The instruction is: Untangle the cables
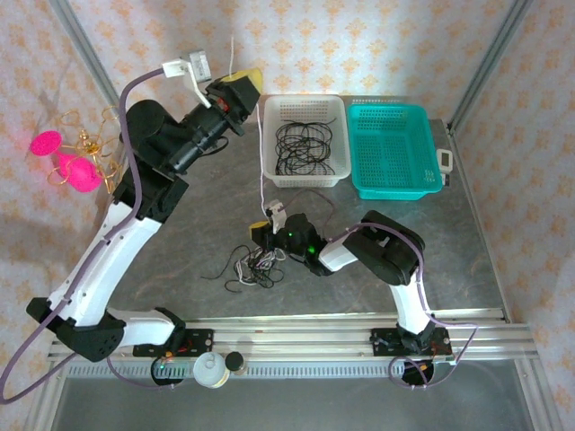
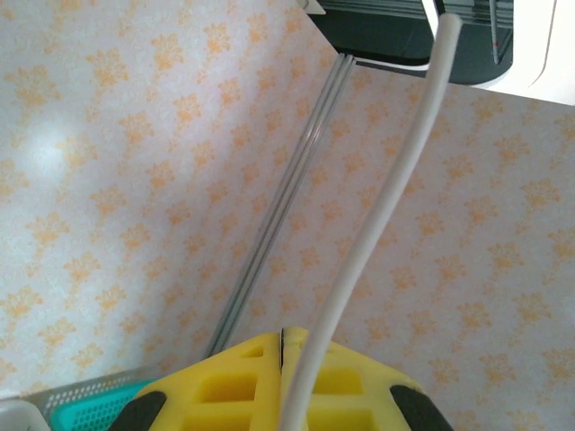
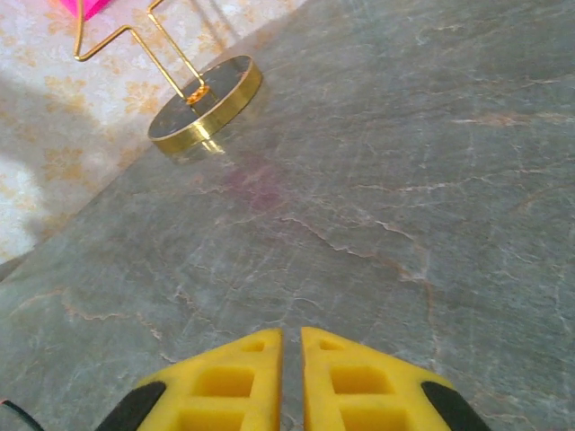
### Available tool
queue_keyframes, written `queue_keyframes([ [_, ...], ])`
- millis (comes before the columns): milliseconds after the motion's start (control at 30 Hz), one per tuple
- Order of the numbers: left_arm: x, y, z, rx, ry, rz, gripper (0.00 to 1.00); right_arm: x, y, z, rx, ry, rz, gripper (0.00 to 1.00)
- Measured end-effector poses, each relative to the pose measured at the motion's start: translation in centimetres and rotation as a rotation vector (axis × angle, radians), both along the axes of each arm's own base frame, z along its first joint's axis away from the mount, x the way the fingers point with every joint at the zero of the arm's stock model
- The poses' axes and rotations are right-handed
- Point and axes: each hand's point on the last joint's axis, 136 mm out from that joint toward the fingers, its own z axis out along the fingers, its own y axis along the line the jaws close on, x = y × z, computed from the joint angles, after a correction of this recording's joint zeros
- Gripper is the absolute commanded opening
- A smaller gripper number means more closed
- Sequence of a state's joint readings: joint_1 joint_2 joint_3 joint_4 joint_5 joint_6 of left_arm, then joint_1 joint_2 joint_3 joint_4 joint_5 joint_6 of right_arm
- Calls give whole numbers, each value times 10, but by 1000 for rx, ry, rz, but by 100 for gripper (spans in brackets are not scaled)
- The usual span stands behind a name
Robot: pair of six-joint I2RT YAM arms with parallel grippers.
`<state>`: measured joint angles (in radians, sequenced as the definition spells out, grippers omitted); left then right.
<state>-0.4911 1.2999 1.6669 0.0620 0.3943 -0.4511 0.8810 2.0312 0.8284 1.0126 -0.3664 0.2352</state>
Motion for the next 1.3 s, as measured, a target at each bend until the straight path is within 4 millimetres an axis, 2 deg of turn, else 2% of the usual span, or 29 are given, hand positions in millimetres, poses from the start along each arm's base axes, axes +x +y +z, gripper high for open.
queue_keyframes([
  [267,-10,11,39,14,-120,58,0,-1,-4,-17,-13,55,-21,17],
  [500,-15,17,57,42,-197,107,0,2,-8,-20,-12,69,-52,5],
  [767,11,7,60,77,-197,131,0,5,-10,-20,-9,77,-80,0],
  [900,23,9,62,87,-197,157,0,6,-11,-20,-6,81,-88,0],
  [1233,35,17,61,97,-197,190,0,9,-13,-20,-1,88,-114,0],
  [1300,37,19,60,99,-194,194,0,9,-15,-21,-8,88,-123,5],
])
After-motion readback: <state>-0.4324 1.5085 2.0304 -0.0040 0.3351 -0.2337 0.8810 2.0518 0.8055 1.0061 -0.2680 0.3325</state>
